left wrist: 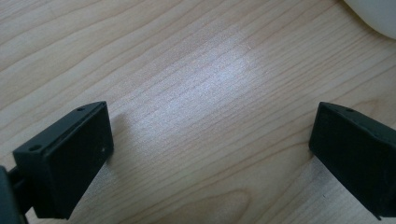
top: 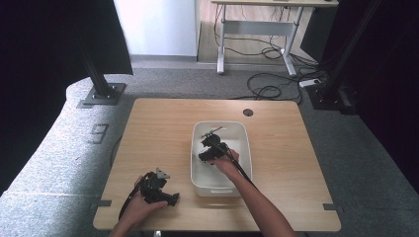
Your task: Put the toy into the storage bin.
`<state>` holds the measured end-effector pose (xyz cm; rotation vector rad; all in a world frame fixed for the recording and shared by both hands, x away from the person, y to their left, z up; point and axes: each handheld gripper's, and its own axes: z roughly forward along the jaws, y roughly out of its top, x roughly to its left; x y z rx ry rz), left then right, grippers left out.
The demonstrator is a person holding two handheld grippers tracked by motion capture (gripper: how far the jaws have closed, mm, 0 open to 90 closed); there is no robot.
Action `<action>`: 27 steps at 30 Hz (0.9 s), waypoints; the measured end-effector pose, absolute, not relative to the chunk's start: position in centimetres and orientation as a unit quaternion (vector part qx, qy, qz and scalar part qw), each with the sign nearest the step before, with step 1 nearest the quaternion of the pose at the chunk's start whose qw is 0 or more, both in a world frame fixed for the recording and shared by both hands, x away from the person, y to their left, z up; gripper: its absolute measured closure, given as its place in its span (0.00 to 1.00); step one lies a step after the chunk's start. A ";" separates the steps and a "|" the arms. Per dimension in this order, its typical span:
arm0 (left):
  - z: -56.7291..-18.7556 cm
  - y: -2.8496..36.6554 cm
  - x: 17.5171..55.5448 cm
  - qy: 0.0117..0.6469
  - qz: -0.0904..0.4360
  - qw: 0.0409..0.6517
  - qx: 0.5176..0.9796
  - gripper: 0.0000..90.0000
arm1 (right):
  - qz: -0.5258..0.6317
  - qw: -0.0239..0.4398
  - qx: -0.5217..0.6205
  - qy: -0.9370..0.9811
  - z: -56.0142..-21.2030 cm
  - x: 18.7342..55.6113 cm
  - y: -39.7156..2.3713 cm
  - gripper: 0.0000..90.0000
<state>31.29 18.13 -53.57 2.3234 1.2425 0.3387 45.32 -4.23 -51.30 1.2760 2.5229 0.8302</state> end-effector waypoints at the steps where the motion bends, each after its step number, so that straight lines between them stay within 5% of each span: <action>1: -53.6 18.1 31.3 0.454 0.124 0.240 0.849 0.00 | 0.280 0.098 0.430 0.853 -51.3 45.3 -4.2 0.56; 13: -53.6 18.1 31.3 0.453 0.124 0.240 0.850 0.00 | 0.255 0.079 0.434 0.861 -51.7 45.2 -4.1 0.44; 27: -53.6 18.1 31.3 0.453 0.124 0.241 0.849 0.00 | 0.247 0.070 0.441 0.860 -51.6 44.4 -4.7 0.43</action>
